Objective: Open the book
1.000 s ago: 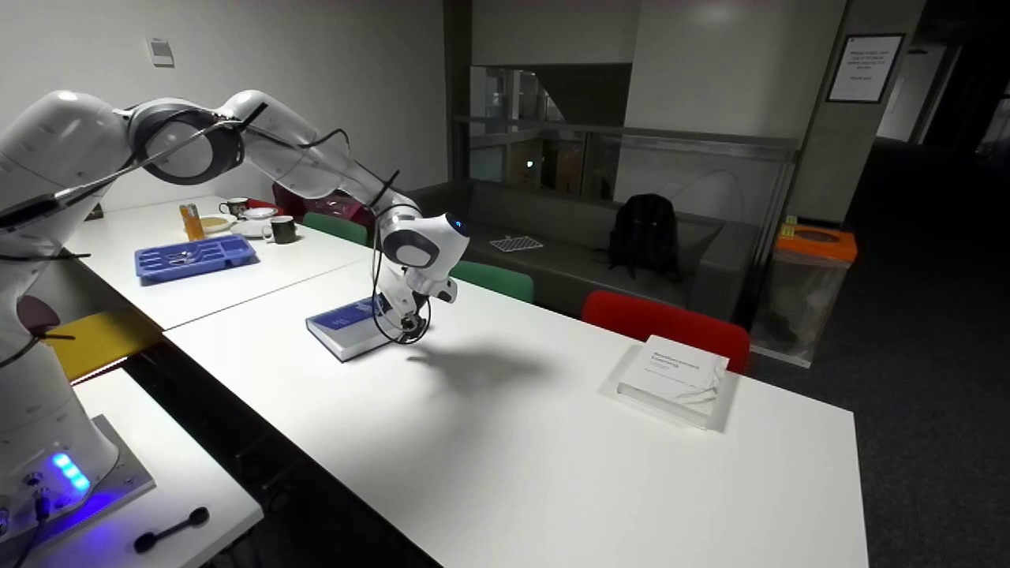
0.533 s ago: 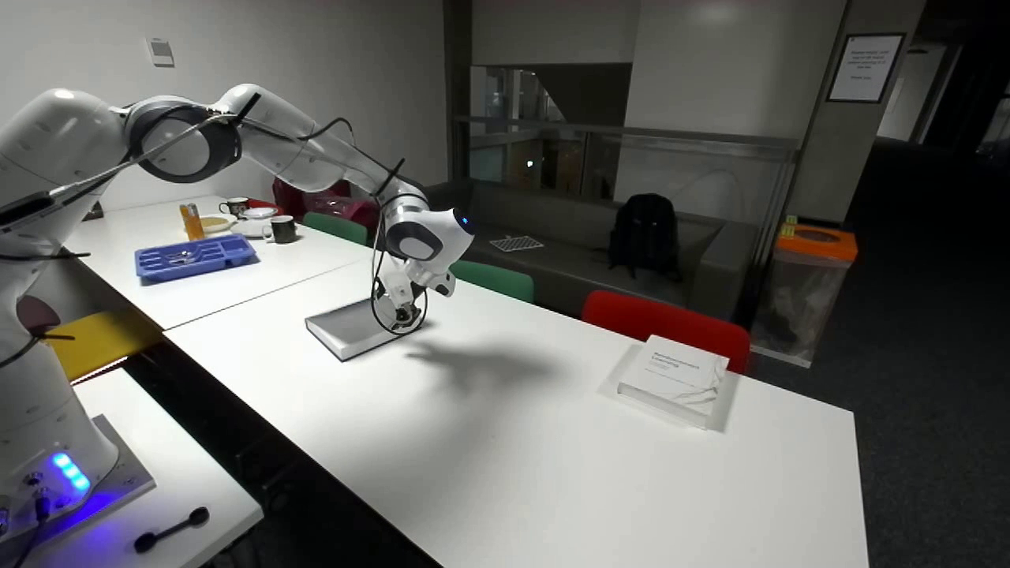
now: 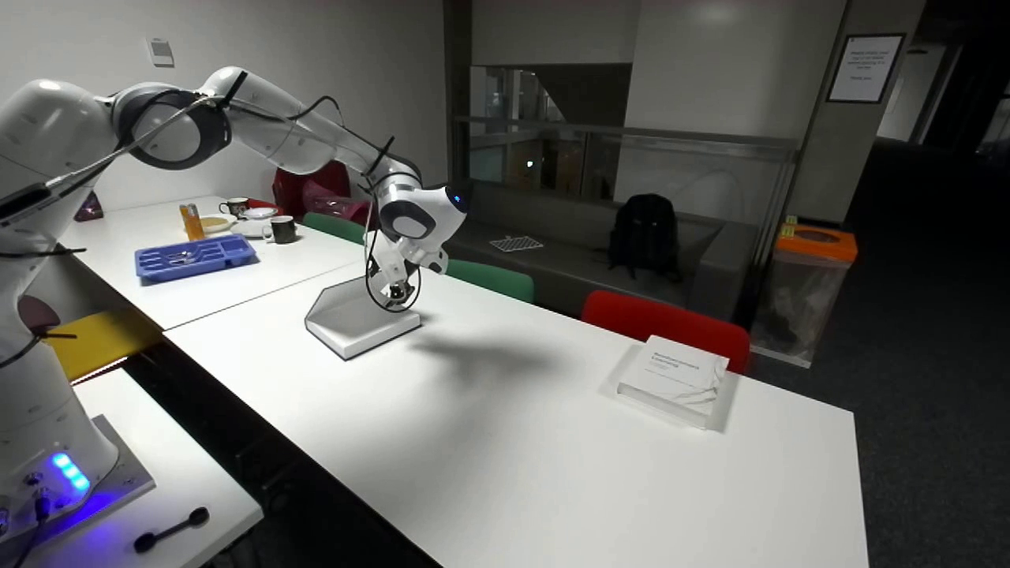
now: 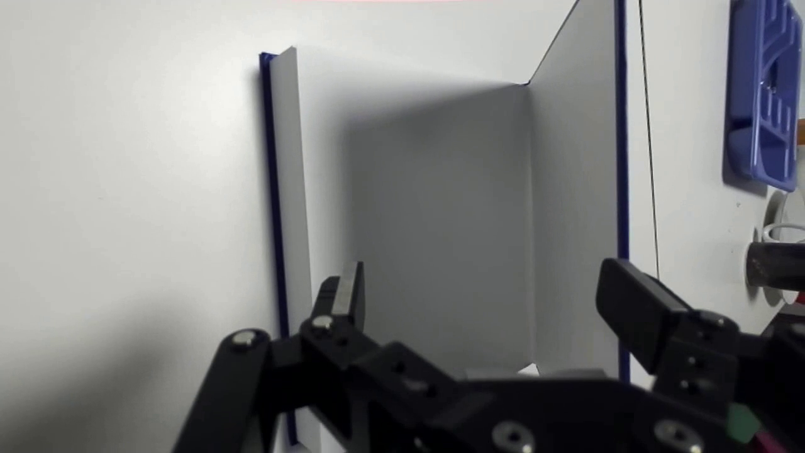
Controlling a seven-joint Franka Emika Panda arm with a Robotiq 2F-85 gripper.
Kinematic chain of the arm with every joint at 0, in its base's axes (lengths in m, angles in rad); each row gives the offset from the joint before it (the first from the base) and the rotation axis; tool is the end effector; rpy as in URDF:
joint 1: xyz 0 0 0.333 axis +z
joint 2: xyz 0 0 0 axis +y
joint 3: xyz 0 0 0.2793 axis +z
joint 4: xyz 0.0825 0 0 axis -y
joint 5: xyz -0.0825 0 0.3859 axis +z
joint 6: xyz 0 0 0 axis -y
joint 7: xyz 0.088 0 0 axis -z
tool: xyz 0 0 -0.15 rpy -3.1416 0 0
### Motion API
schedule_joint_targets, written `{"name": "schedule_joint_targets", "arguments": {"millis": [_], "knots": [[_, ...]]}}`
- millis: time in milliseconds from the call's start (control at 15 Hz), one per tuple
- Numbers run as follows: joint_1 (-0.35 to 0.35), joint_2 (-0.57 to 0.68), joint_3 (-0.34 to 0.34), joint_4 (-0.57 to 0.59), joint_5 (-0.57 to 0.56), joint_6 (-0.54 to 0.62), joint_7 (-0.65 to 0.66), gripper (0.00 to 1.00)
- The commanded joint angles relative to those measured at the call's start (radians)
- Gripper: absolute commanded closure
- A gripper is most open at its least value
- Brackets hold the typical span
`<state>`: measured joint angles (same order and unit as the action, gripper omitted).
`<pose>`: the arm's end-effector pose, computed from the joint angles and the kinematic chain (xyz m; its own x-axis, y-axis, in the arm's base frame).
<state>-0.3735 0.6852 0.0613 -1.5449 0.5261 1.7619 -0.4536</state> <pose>0.6085 -0.1298 0.1695 0.9713 -0.0089 -0.2376 -0.1527 -0.7893 -0.5947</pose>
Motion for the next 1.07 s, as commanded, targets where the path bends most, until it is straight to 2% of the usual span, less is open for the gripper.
{"name": "schedule_joint_targets", "arguments": {"millis": [0, 467, 1000], "knots": [[0.037, -0.038, 0.000, 0.007, 0.021, -0.038, 0.063, 0.00], [0.135, -0.098, 0.005, 0.008, 0.005, -0.044, 0.153, 0.00], [0.222, -0.094, 0.010, 0.034, -0.008, -0.058, 0.244, 0.00]]}}
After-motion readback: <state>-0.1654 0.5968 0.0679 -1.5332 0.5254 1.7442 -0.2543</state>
